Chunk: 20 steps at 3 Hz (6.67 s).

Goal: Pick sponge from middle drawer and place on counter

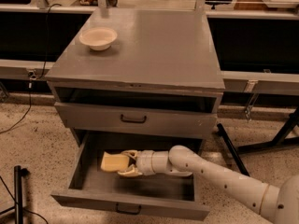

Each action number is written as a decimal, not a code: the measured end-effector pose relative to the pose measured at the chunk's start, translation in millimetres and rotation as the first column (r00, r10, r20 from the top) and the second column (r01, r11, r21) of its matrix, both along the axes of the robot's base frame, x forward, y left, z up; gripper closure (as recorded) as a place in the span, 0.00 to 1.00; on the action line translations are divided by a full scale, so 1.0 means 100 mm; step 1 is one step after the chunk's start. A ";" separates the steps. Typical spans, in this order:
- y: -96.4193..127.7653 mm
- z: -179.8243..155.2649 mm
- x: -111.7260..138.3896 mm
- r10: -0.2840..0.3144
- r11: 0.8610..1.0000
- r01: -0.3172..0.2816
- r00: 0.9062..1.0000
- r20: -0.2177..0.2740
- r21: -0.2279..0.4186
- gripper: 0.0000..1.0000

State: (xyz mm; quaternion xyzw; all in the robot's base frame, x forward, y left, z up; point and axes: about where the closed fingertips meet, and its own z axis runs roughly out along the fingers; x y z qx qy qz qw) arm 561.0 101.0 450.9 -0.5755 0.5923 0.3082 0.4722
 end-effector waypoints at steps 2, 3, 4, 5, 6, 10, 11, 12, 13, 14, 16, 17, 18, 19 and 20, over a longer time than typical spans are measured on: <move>-0.10 0.80 -0.66 0.262 0.965 -0.262 0.965 0.034 0.019 1.00; -0.33 1.29 -1.17 0.374 0.927 -0.373 0.927 0.031 -0.028 1.00; -0.86 1.94 -1.52 0.384 0.918 -0.378 0.923 0.033 -0.122 1.00; -1.24 2.65 -1.61 0.372 0.914 -0.359 0.927 0.036 -0.190 1.00; -1.47 3.19 -1.35 0.318 0.924 -0.307 0.948 0.009 -0.227 1.00; -0.42 3.46 0.29 0.192 0.958 -0.205 0.978 -0.085 -0.199 1.00; -0.65 4.01 -0.07 0.168 0.964 -0.181 0.982 -0.082 -0.196 1.00; -0.91 4.48 -0.15 0.130 0.979 -0.143 0.987 -0.094 -0.147 1.00; -0.89 4.47 -0.14 0.137 0.977 -0.152 0.985 -0.100 -0.152 1.00; -0.93 4.47 0.09 0.102 0.975 -0.120 0.990 -0.101 -0.186 1.00; -1.38 4.36 1.01 -0.100 0.975 0.085 0.993 -0.062 -0.208 1.00; -1.67 4.15 1.39 -0.229 0.956 0.214 0.972 -0.053 -0.201 0.85; -1.89 3.96 1.63 -0.324 0.930 0.303 0.943 -0.077 -0.207 0.61; -1.87 3.94 1.63 -0.324 0.931 0.302 0.943 -0.081 -0.207 0.38; -1.84 3.92 1.63 -0.319 0.932 0.297 0.944 -0.084 -0.207 0.16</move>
Offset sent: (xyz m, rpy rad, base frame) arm -0.1171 -0.0287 0.1263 -0.0546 0.0126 0.4364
